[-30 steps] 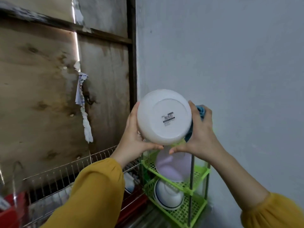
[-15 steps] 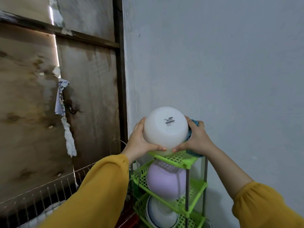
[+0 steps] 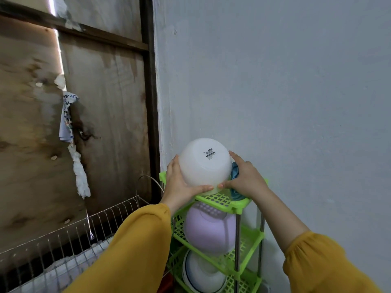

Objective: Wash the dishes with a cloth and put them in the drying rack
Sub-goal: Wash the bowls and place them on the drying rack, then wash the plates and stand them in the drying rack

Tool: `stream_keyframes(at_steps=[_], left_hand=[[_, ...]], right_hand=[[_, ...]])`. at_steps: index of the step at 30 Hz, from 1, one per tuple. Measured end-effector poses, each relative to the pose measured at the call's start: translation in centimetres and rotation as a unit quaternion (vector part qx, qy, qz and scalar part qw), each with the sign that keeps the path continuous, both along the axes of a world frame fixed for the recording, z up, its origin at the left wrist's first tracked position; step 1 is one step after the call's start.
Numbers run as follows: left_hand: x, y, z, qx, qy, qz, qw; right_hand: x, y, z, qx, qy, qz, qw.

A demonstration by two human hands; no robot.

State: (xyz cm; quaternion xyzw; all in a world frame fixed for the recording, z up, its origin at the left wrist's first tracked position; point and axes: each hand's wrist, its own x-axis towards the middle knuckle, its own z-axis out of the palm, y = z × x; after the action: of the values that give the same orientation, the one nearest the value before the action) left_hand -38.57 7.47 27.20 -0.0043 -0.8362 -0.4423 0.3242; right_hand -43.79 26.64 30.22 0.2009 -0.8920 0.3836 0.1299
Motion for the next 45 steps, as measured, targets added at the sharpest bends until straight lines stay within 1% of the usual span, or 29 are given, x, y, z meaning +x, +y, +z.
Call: stream_keyframes(at_steps=[5,7,9,11,13,15,19,21,23,27,32,36,39,42,45], left_hand=[[0.3,0.1,-0.6,0.024,-0.019,0.003,1.000],[0.4,0.0,-0.5,0.026,-0.025,0.003,0.999],[0.6,0.0,-0.2,0.018,-0.034,0.004,0.999],[0.8,0.0,0.1,0.013,-0.048,0.003,0.999],[1.0,-0.1,0.2,0.010,-0.058,0.001,0.998],[1.5,-0.3,0.7,0.000,-0.069,-0.005,0.998],[3.3,-0.4,1.4,-0.018,-0.084,-0.001,0.996],[4.7,-0.4,1.7,-0.027,-0.059,0.026,0.998],[6.8,-0.7,1.8,-0.051,-0.022,0.074,0.996],[12.7,-1.8,1.6,-0.045,0.062,0.116,0.990],[21.0,-4.4,-1.0,-0.083,0.089,0.224,0.967],[27.9,-6.9,-3.9,-0.179,0.053,0.339,0.922],[33.6,-8.6,-6.0,-0.218,0.021,0.411,0.885],[40.0,-10.5,-8.1,-0.228,-0.030,0.463,0.856],[47.2,-12.4,-10.2,-0.220,-0.075,0.497,0.836]], right_hand=[[0.7,-0.3,-0.1,0.050,0.016,-0.033,0.998],[0.9,-0.4,-0.2,0.050,0.028,-0.042,0.997],[1.1,-0.4,-0.1,0.016,0.055,-0.049,0.997],[1.5,-0.3,-0.1,-0.049,0.107,-0.052,0.992],[2.3,-0.2,-0.2,-0.108,0.180,-0.052,0.976],[3.1,-0.2,-0.3,-0.144,0.237,-0.049,0.960],[5.4,-0.6,-0.2,-0.163,0.313,-0.007,0.936],[7.0,-1.0,0.2,-0.161,0.348,0.021,0.923],[9.0,-1.6,0.6,-0.162,0.361,0.056,0.917],[13.3,-3.8,0.6,-0.175,0.339,0.135,0.914],[17.9,-8.3,-2.0,-0.179,0.276,0.223,0.918],[22.2,-12.9,-5.3,-0.178,0.231,0.299,0.909],[26.7,-16.4,-8.0,-0.182,0.175,0.375,0.892],[31.9,-19.9,-10.5,-0.178,0.143,0.441,0.868],[37.9,-23.3,-12.5,-0.164,0.103,0.488,0.851]])
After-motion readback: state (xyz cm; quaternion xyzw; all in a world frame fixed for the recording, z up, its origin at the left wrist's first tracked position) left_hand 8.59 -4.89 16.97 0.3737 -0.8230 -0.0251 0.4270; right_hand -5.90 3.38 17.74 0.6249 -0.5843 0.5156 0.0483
